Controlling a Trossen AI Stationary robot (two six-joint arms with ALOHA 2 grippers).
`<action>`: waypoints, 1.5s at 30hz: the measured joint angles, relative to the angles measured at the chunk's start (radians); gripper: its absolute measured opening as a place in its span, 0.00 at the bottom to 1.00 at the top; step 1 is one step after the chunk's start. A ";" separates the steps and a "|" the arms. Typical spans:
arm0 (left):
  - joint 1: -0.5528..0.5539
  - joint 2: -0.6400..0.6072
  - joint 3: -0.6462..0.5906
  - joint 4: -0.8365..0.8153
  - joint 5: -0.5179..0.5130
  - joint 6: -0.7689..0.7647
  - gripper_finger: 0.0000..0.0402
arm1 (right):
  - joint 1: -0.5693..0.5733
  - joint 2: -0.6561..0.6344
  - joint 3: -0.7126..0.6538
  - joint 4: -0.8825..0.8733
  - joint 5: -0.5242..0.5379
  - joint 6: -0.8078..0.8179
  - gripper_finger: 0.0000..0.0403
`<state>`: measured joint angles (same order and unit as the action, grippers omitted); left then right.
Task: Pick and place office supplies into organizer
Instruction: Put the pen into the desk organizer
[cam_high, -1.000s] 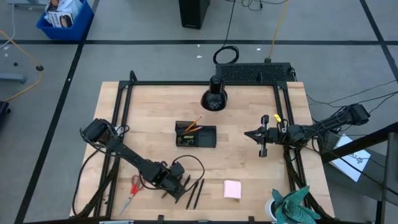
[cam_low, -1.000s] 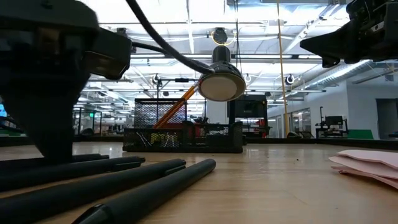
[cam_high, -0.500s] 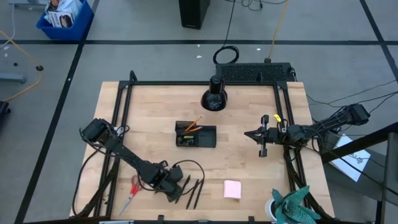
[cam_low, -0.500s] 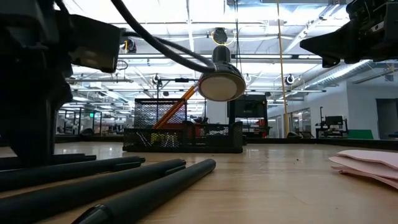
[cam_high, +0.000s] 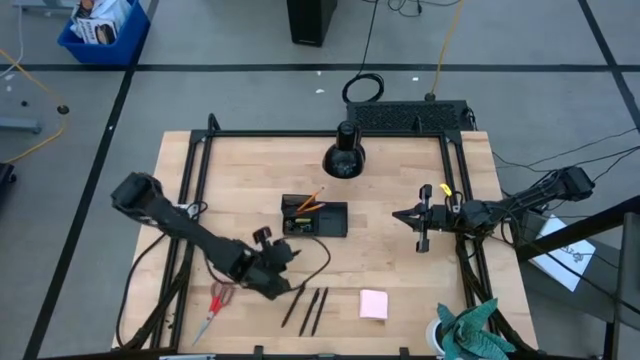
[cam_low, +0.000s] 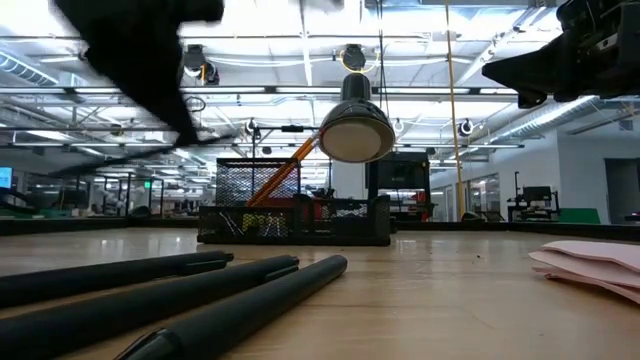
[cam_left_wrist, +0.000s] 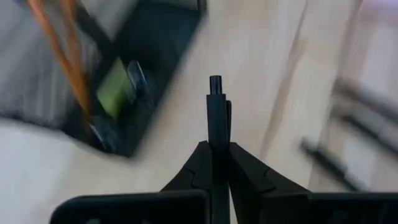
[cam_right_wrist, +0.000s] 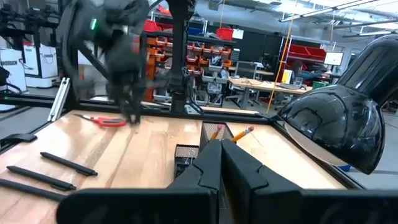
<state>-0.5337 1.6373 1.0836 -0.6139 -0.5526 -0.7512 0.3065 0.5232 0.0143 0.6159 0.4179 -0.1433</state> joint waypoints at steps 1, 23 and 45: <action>0.008 -0.029 0.001 0.024 -0.024 0.050 0.05 | 0.000 0.000 0.000 0.000 0.000 0.000 0.01; 0.426 -0.329 -0.118 0.631 0.267 0.807 0.08 | 0.000 0.002 0.000 0.008 0.000 -0.017 0.01; 0.689 -0.285 -0.587 1.327 0.631 0.820 0.08 | 0.000 0.003 0.000 0.024 0.000 -0.055 0.01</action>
<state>0.1550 1.3524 0.4969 0.7127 0.0788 0.0692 0.3065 0.5259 0.0143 0.6398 0.4179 -0.1982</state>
